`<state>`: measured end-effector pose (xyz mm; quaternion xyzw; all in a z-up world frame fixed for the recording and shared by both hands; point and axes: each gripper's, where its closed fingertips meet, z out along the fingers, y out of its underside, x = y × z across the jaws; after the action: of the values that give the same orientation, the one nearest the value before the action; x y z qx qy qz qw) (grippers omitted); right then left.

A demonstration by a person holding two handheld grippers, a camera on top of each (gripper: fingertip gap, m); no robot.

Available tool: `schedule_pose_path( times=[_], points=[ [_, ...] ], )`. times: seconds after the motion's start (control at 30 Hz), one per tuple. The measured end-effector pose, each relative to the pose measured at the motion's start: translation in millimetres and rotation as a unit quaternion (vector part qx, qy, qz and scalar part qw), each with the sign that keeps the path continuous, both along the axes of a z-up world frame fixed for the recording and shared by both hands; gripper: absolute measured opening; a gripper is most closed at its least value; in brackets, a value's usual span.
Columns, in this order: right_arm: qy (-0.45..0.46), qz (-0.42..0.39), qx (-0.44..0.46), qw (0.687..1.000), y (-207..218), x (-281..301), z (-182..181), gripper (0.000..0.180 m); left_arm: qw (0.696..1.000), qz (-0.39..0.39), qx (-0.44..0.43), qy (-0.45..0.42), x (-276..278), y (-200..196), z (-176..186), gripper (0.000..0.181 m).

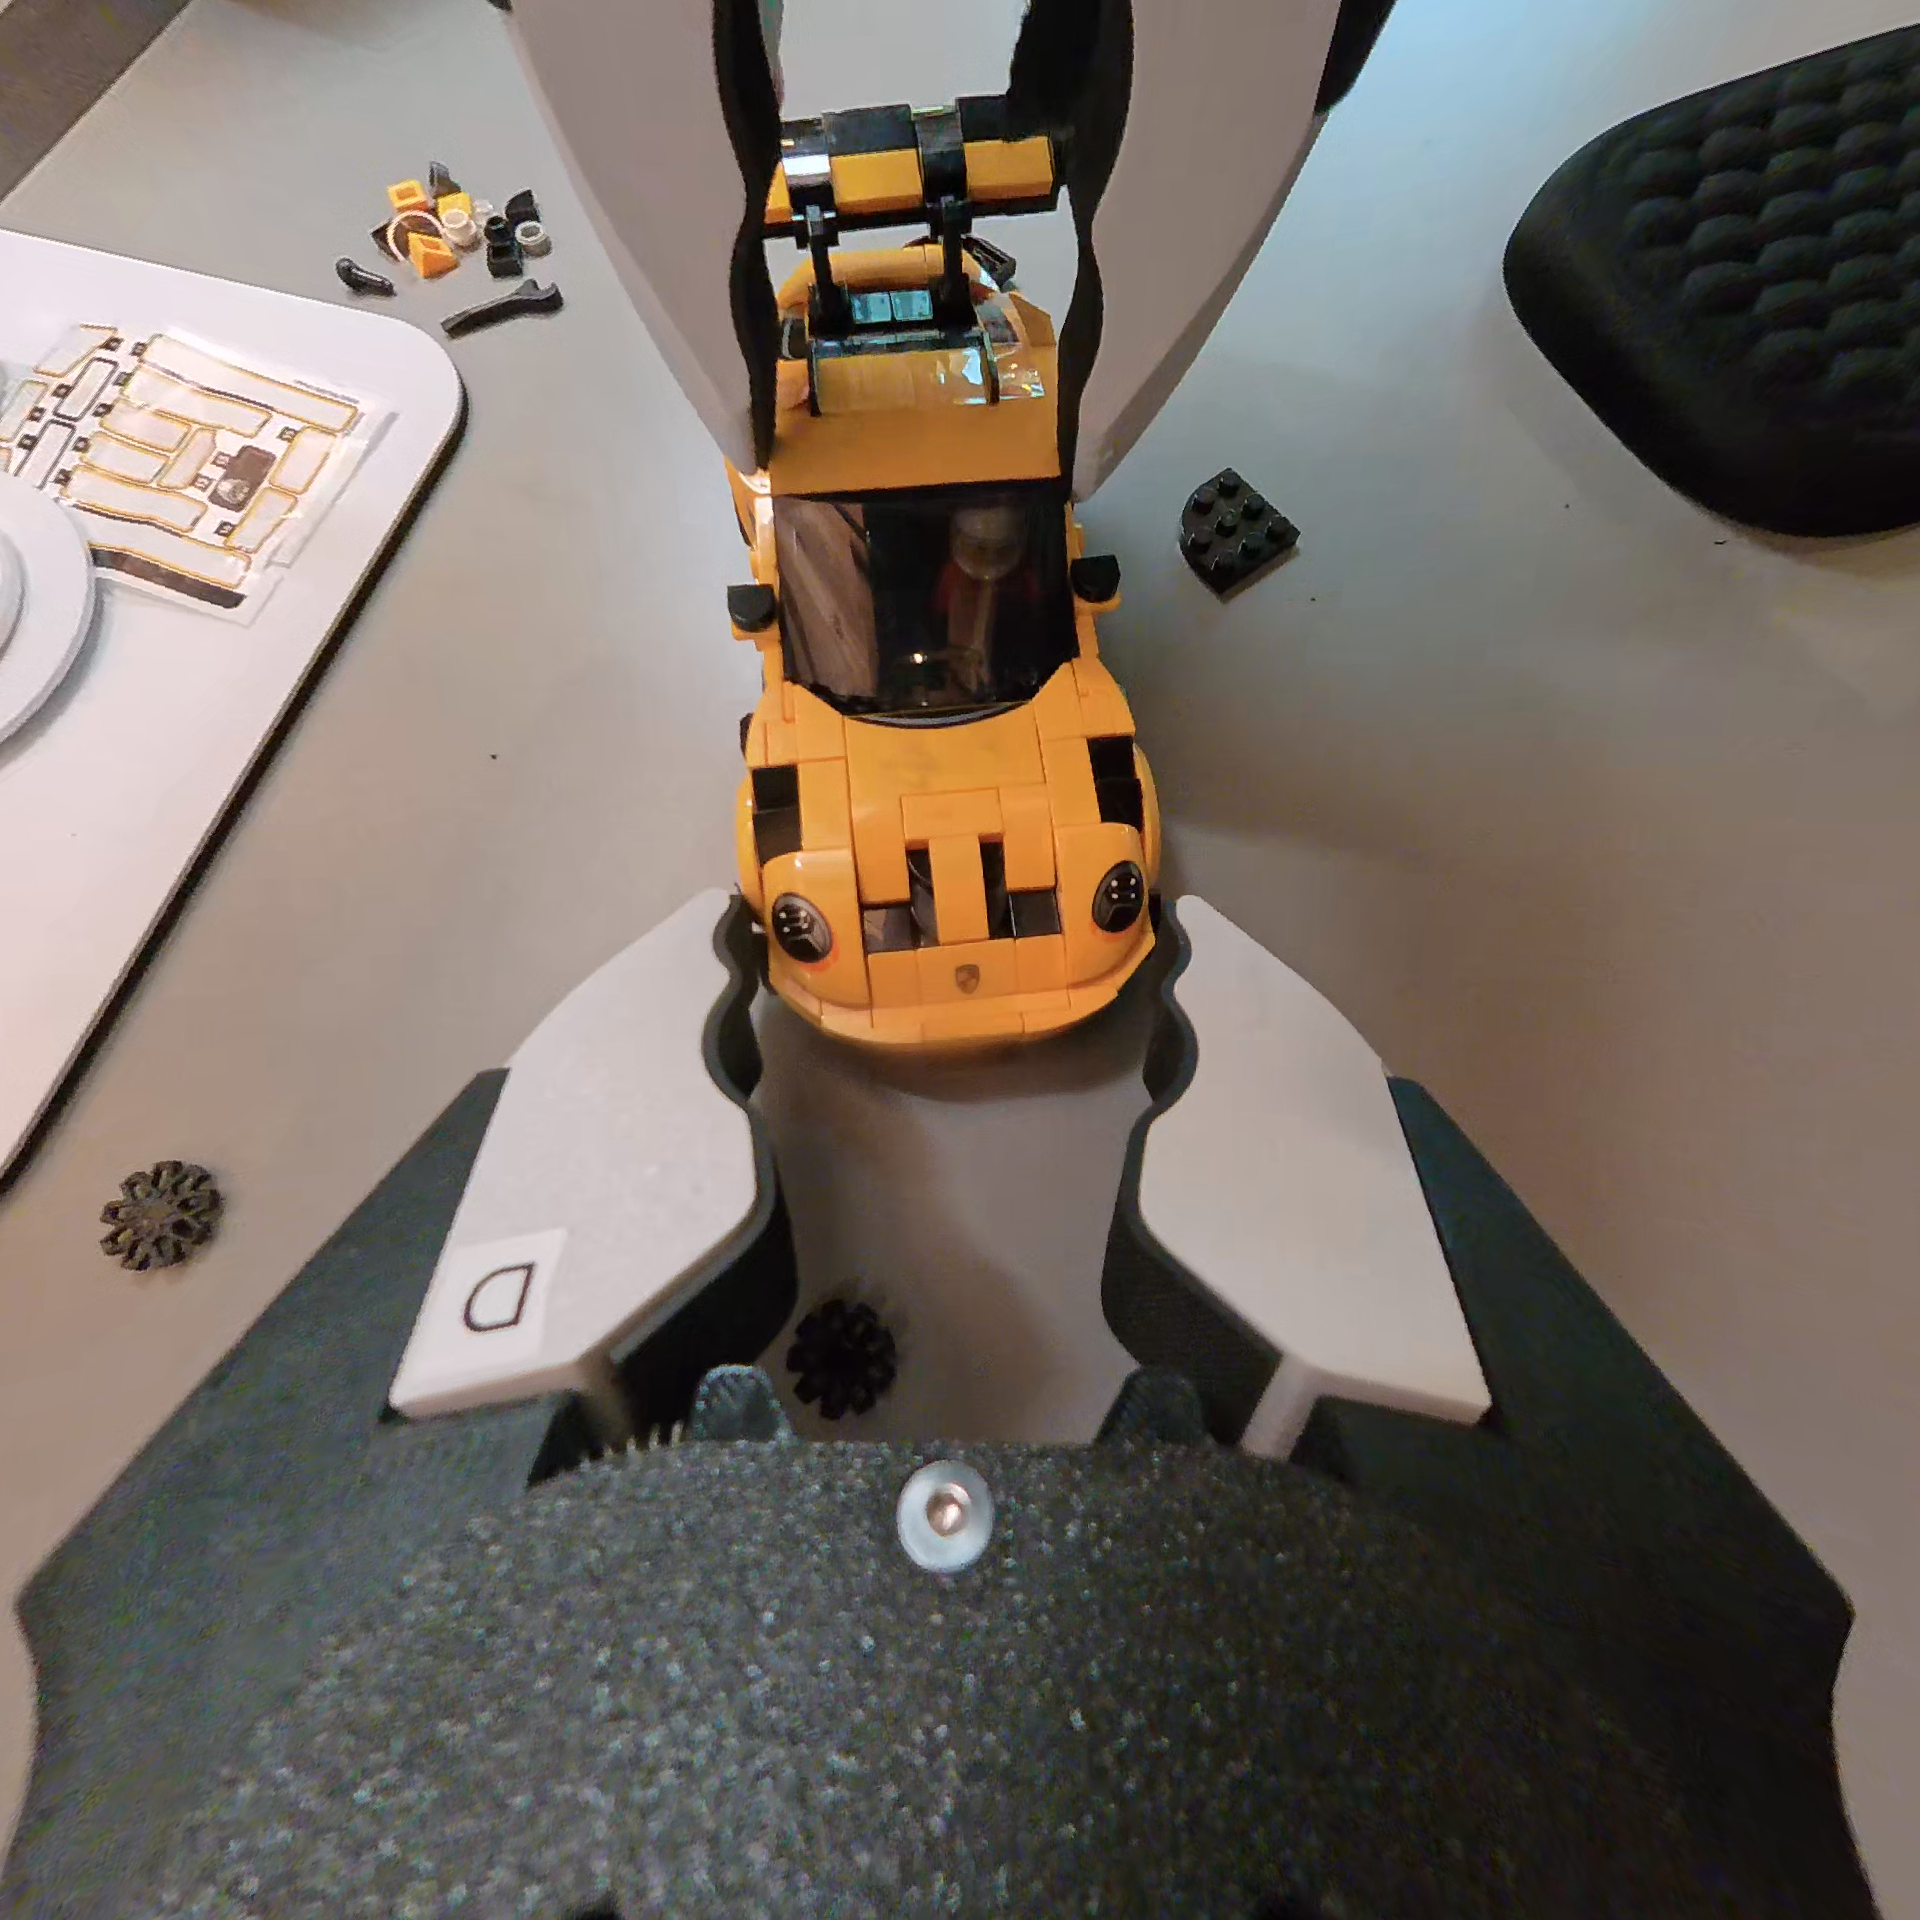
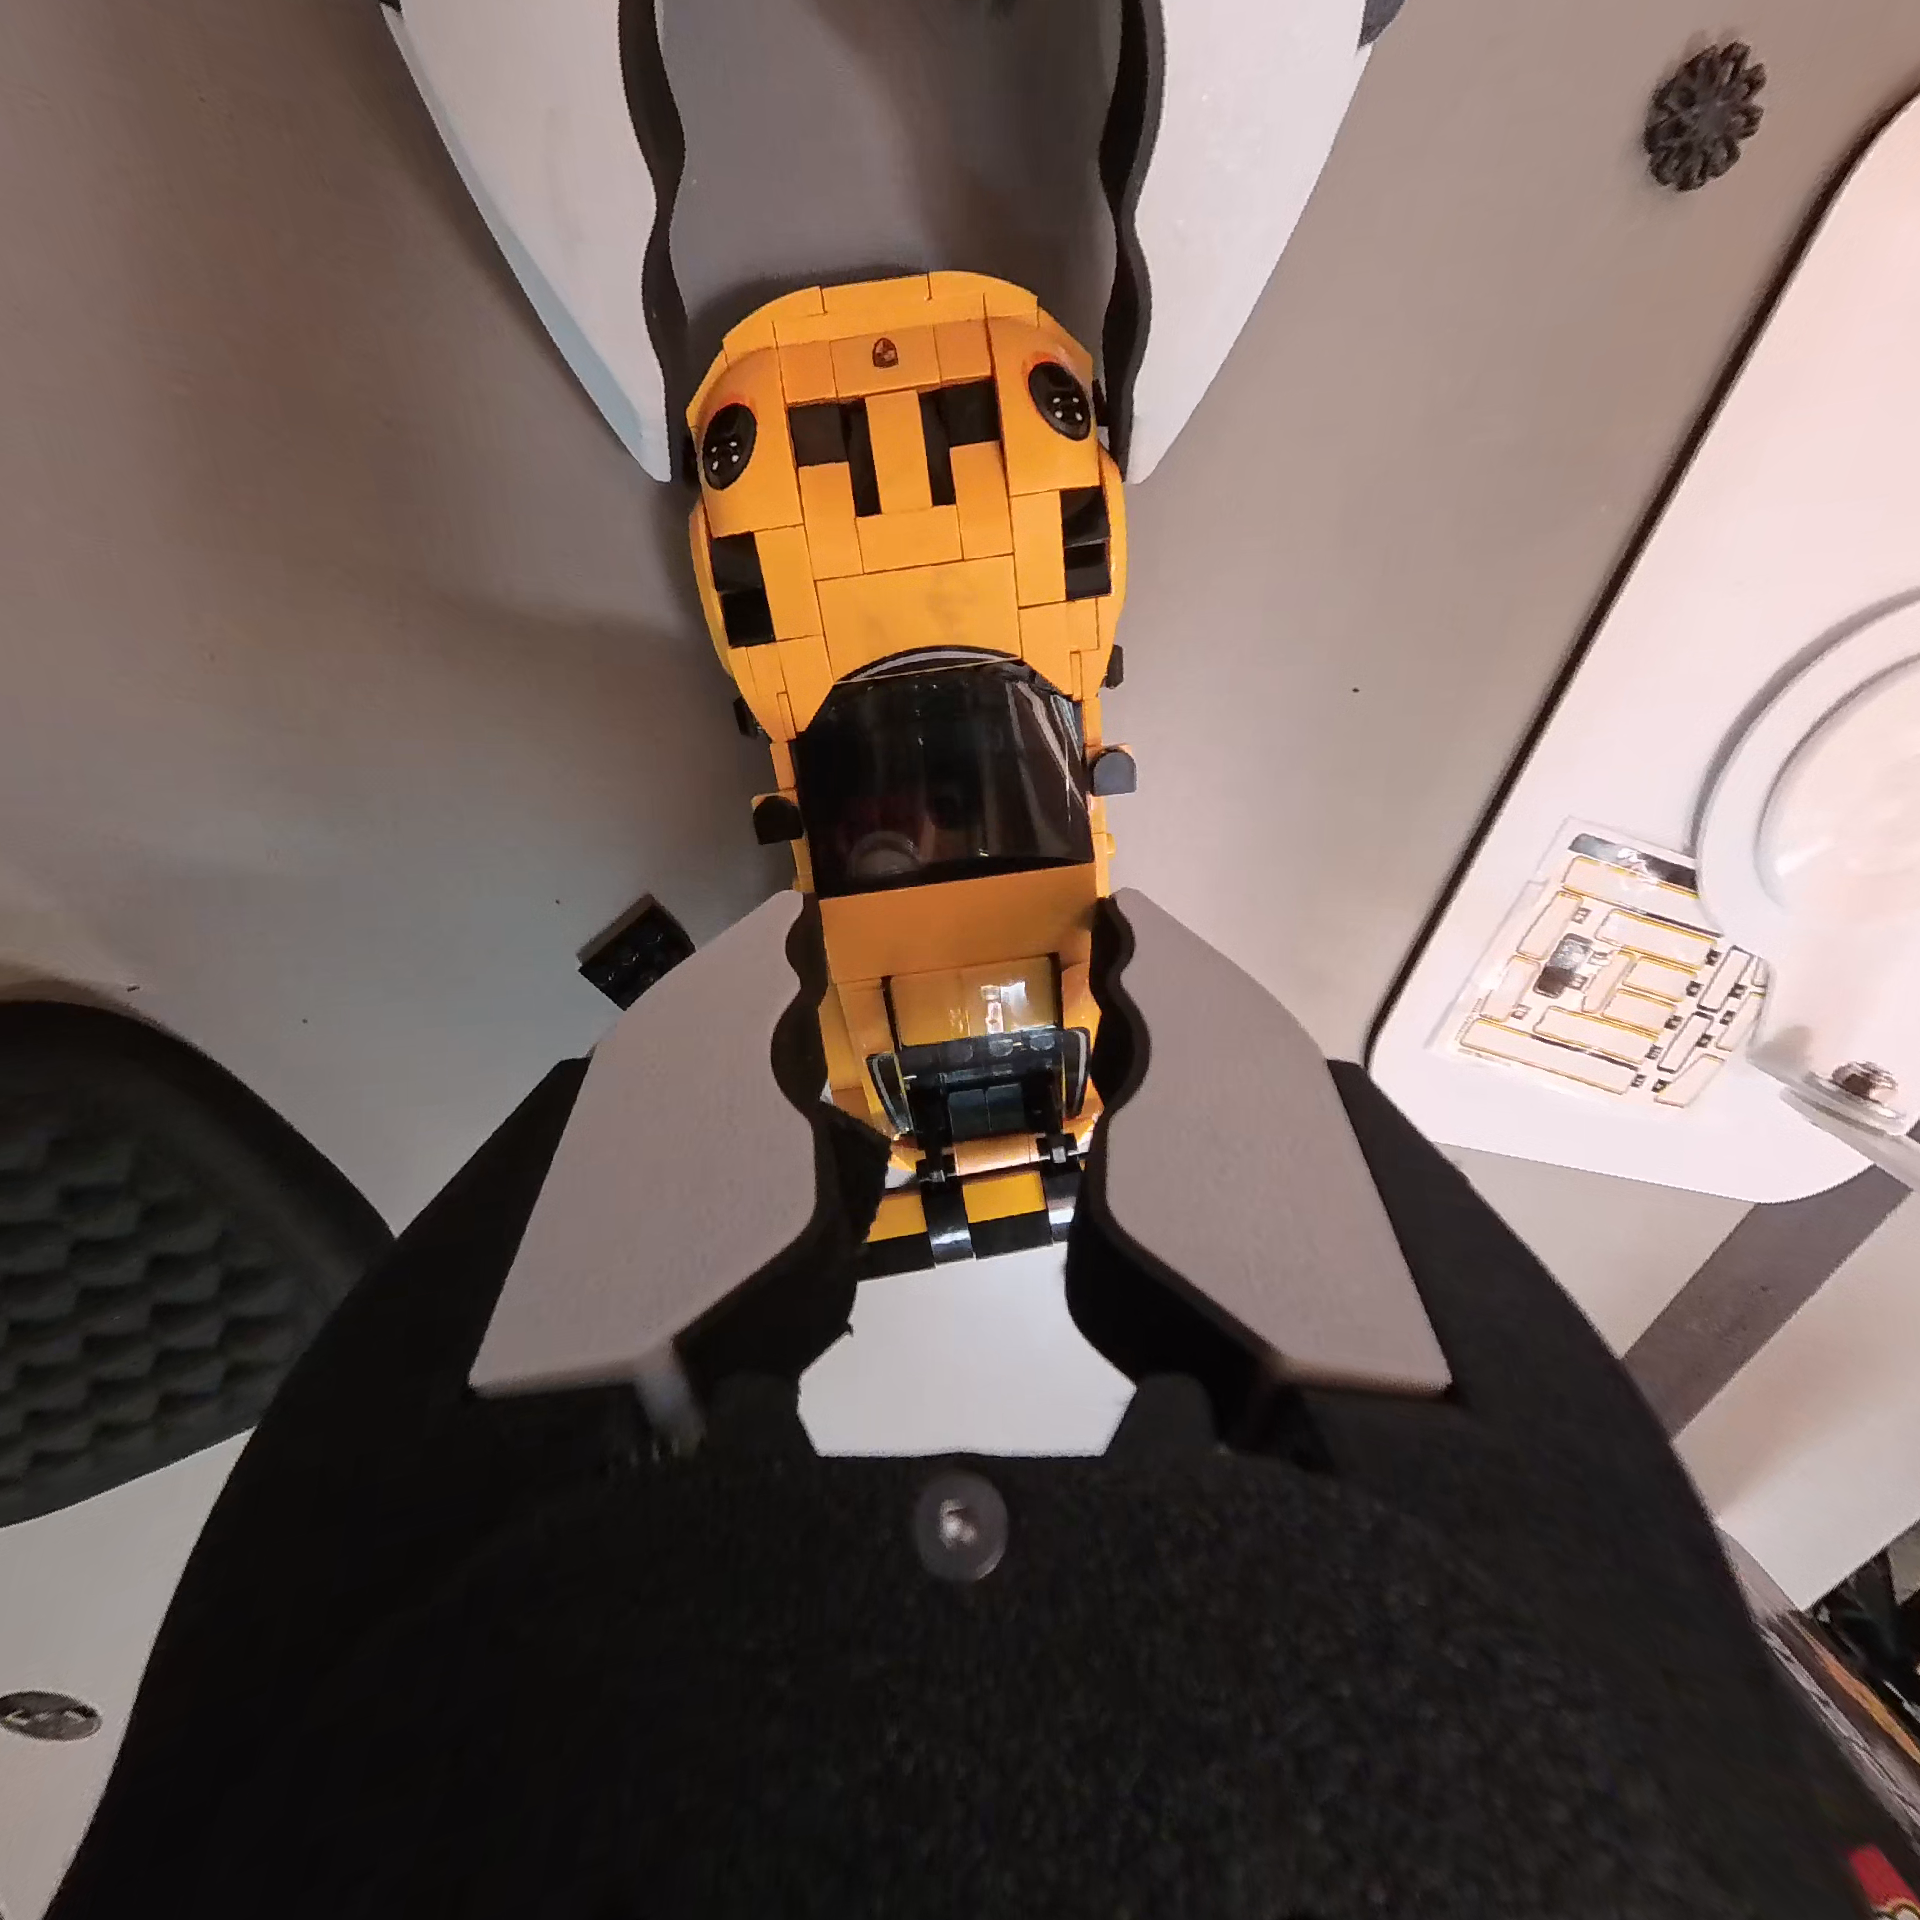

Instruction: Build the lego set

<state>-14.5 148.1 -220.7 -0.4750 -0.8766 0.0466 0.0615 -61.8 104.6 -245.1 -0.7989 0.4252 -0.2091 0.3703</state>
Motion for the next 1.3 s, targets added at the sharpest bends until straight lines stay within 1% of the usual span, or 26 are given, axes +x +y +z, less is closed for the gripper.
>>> schedule_pose_path(
  times=[0.27, 0.3, 0.33, 0.4, 0.47, 0.57, 0.63, 0.73, 0.8, 0.9, 1.03, 1.13, 1.2, 1.23, 1.3],
  points=[
    [0.015, -0.019, 0.006, 1.000, -1, -2, 0, 0.050, 1.000, -0.003, -0.001, 0.002, -1, 0, 0, 0.073],
    [0.028, -0.027, 0.010, 0.999, 0, -3, 2, 0.050, 1.000, -0.004, 0.000, 0.002, -1, 0, 0, 0.073],
    [0.051, -0.040, 0.016, 0.998, 2, -4, 6, 0.055, 1.000, -0.007, -0.001, 0.002, -1, -1, 0, 0.073],
    [0.118, -0.078, -0.003, 0.990, 0, -4, 25, 0.058, 1.000, -0.014, 0.001, 0.002, -2, -1, 0, 0.073],
    [0.206, -0.125, -0.030, 0.970, -5, -1, 49, 0.061, 1.000, -0.021, 0.003, 0.006, -3, -2, -1, 0.073],
    [0.329, -0.188, -0.030, 0.925, -5, 18, 68, 0.065, 0.999, -0.031, 0.005, 0.007, -4, -2, -2, 0.073],
    [0.395, -0.234, -0.024, 0.888, -2, 37, 69, 0.061, 0.999, -0.033, 0.005, 0.004, -5, -3, -1, 0.073],
    [0.477, -0.287, -0.041, 0.830, -1, 58, 68, 0.055, 0.999, -0.037, 0.007, 0.006, -9, -4, -1, 0.073],
    [0.508, -0.304, -0.044, 0.805, 0, 68, 65, 0.053, 0.999, -0.034, 0.013, 0.008, -14, -3, -1, 0.072],
    [0.527, -0.304, -0.046, 0.792, -2, 73, 62, 0.052, 0.999, -0.026, 0.022, 0.007, -21, 0, 3, 0.075],
    [0.529, -0.294, -0.036, 0.795, 3, 77, 61, 0.051, 0.999, 0.005, 0.033, -0.004, -21, 0, 16, 0.078],
    [0.537, -0.297, -0.044, 0.788, 12, 79, 59, 0.050, 0.999, 0.033, 0.021, 0.013, -14, 1, 8, 0.090],
    [0.545, -0.306, -0.046, 0.779, 19, 83, 55, 0.049, 0.999, 0.041, 0.015, 0.032, -10, 3, 0, 0.094],
    [0.549, -0.311, -0.051, 0.774, 20, 85, 54, 0.048, 0.998, 0.042, 0.011, 0.042, -8, 3, -4, 0.092],
    [0.550, -0.325, -0.067, 0.767, 20, 89, 52, 0.045, 0.996, 0.037, 0.019, 0.075, -12, 5, -8, 0.079]
  ],
)
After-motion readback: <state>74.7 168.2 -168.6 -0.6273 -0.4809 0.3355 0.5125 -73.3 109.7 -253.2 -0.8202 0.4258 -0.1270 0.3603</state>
